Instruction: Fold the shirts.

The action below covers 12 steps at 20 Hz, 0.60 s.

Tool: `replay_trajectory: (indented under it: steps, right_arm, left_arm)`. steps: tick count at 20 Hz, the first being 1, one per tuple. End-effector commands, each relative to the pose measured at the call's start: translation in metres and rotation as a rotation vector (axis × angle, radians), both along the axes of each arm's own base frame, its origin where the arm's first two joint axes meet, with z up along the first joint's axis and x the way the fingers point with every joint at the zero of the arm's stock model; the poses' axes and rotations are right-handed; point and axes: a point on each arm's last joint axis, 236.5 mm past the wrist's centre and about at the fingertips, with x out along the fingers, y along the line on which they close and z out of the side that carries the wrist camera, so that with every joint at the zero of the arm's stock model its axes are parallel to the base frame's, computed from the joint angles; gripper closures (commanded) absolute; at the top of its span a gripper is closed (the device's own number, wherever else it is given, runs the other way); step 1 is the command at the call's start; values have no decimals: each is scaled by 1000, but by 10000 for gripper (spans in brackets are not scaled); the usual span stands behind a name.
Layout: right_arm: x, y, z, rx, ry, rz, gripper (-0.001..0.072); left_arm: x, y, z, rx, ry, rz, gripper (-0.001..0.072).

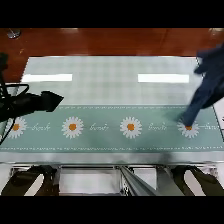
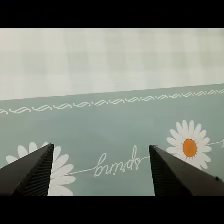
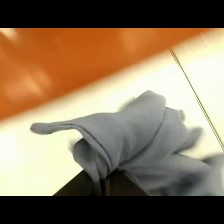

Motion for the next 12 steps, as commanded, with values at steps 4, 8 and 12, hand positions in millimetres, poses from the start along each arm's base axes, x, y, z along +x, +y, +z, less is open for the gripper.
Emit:
replay_trajectory:
  steps: [4, 8, 12]
  right_arm:
    - [-60, 112, 163, -71, -394, 313, 686]
    - [-75, 174, 140, -71, -311, 541, 686]
    - [-74, 252, 48, -77, -18, 803, 686]
  left_arm:
    - [-22, -2, -13, -15, 21, -15, 4]
    - [-23, -2, -27, -15, 46, -8, 4]
    - [-19, -1, -25, -18, 29, 2, 4]
